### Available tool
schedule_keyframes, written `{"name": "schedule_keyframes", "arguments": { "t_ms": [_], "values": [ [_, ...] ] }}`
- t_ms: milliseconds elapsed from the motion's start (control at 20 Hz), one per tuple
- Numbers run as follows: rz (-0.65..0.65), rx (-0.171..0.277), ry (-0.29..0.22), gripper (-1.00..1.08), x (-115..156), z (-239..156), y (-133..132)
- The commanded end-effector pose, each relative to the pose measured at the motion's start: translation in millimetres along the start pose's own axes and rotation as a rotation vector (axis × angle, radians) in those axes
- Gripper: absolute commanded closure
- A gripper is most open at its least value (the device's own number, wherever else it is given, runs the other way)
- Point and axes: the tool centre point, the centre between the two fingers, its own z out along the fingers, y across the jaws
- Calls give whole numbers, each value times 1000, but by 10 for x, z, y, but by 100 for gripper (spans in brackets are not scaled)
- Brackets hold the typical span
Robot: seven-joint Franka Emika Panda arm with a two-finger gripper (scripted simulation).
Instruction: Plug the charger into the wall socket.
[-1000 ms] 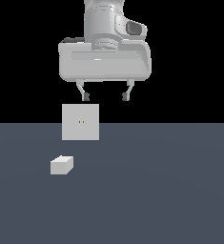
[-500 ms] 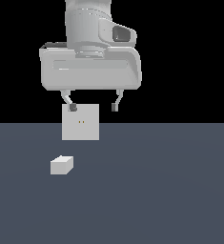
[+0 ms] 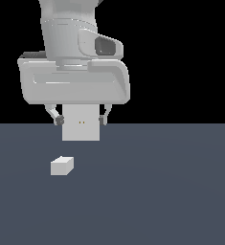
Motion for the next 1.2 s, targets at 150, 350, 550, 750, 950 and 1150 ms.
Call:
{"name": "schedule_keyframes", "arguments": {
  "t_ms": [150, 350, 550, 750, 950, 1150],
  "values": [
    [6, -2, 55, -92, -82, 110, -116],
    [10, -6, 91, -92, -130, 189, -191],
    [14, -8, 120, -92, -169, 260, -254],
    [17, -10, 143, -92, -198, 319, -304],
    [20, -11, 156, -92, -216, 359, -336],
    [19, -11, 155, -92, -222, 365, -343]
  ]
}}
